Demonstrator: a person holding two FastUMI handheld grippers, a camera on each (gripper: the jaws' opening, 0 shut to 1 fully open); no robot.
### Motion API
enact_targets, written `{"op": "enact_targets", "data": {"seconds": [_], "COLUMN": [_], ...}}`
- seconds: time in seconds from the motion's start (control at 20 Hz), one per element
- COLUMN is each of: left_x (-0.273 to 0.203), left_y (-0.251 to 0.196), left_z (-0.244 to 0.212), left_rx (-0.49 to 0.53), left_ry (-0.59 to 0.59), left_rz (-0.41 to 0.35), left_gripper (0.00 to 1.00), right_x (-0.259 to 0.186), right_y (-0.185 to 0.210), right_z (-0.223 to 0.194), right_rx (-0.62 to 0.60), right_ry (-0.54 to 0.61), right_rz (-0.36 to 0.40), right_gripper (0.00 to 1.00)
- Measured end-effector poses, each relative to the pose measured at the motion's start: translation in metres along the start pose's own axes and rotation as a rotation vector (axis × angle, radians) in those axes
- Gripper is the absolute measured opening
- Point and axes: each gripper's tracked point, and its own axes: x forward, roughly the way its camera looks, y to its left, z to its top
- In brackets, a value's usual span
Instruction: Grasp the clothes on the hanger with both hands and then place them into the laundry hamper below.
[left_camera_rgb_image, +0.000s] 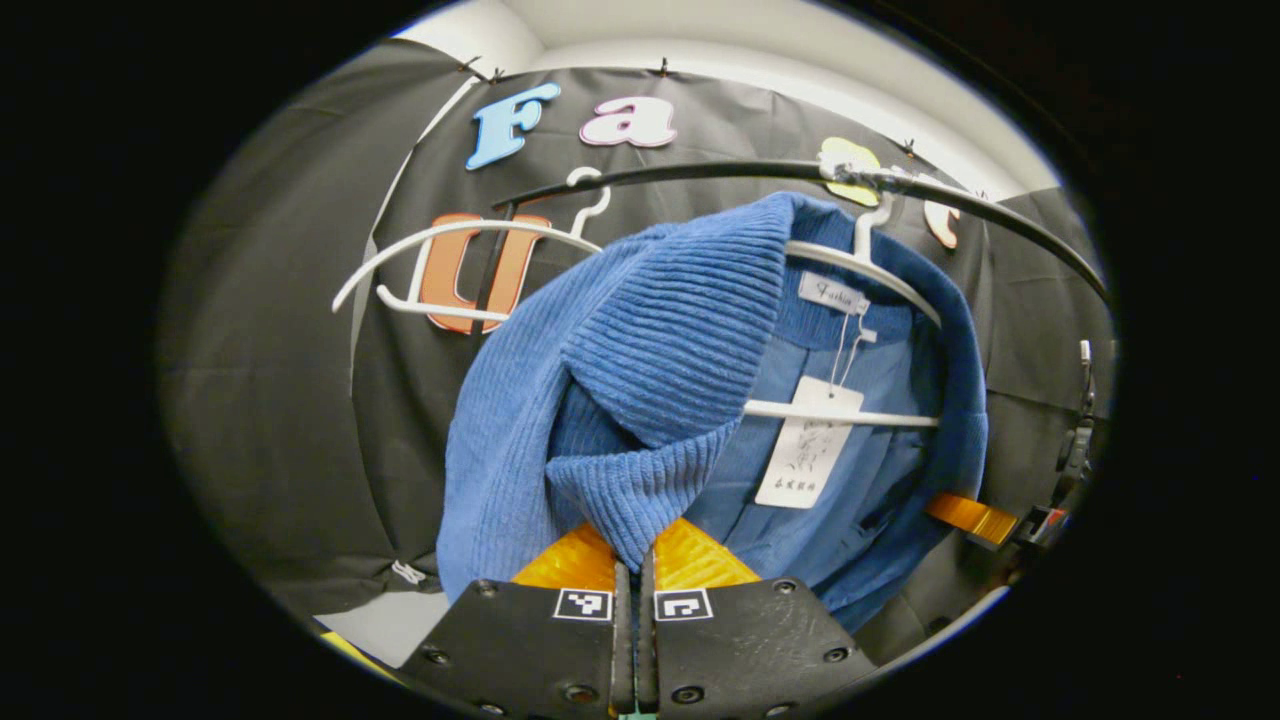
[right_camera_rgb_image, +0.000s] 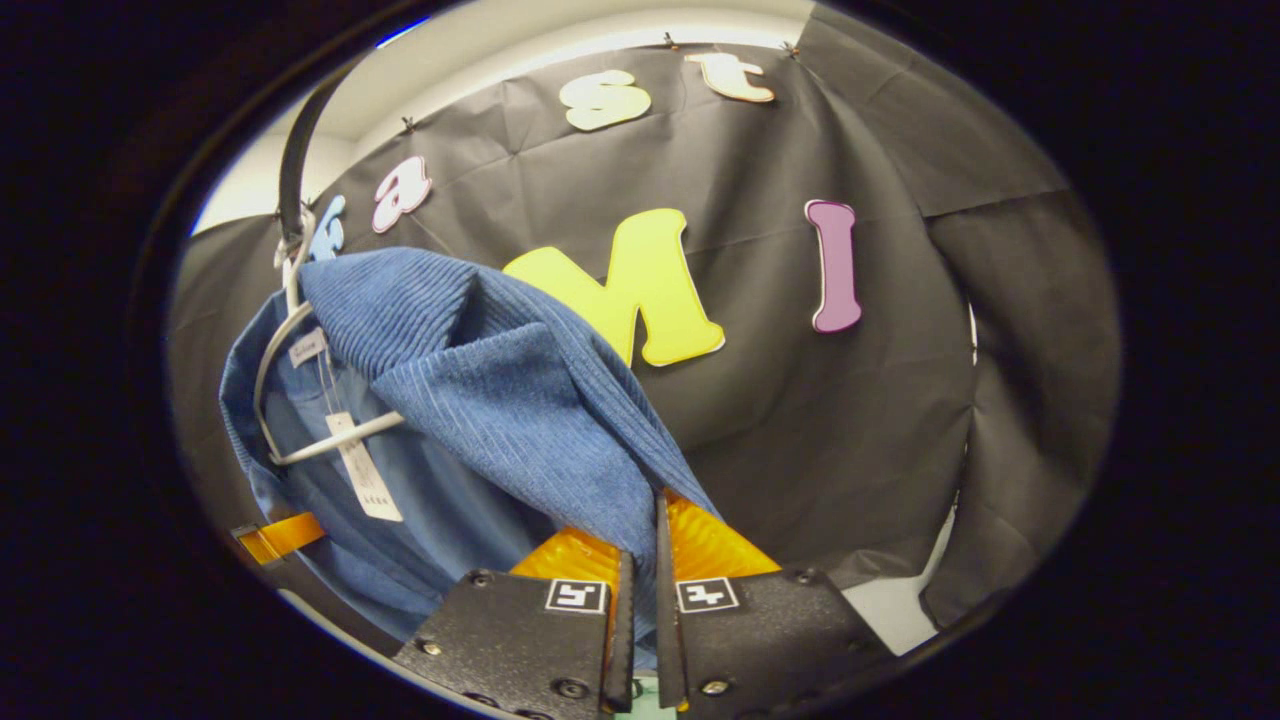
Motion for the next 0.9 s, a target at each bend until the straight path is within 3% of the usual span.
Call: {"op": "enact_targets", "data": {"seconds": [0.1,0.15,0.2,0.6,0.65,0.9], "left_x": [-0.009,-0.014,-0.019,-0.033,-0.034,-0.033], "left_y": [0.005,0.009,0.014,0.046,0.052,0.064], "left_z": [0.013,0.023,0.03,0.073,0.077,0.091], "left_rx": [0.005,0.002,-0.007,-0.014,-0.027,-0.05], "left_ry": [-0.023,-0.041,-0.053,-0.107,-0.112,-0.12], "left_rz": [0.012,0.024,0.034,0.09,0.105,0.134], "left_gripper": [0.01,0.07,0.01,0.02,0.07,0.07], "right_x": [-0.004,-0.006,-0.008,-0.012,-0.01,-0.002], "right_y": [-0.002,-0.003,-0.003,-0.005,-0.004,-0.004], "right_z": [0.009,0.014,0.015,0.045,0.049,0.063], "right_rx": [0.02,0.045,0.077,0.246,0.28,0.402], "right_ry": [-0.013,-0.018,-0.019,-0.034,-0.034,-0.053], "right_rz": [0.006,0.009,0.015,0.097,0.109,0.13], "right_gripper": [0.11,0.11,0.11,0.08,0.08,0.07]}}
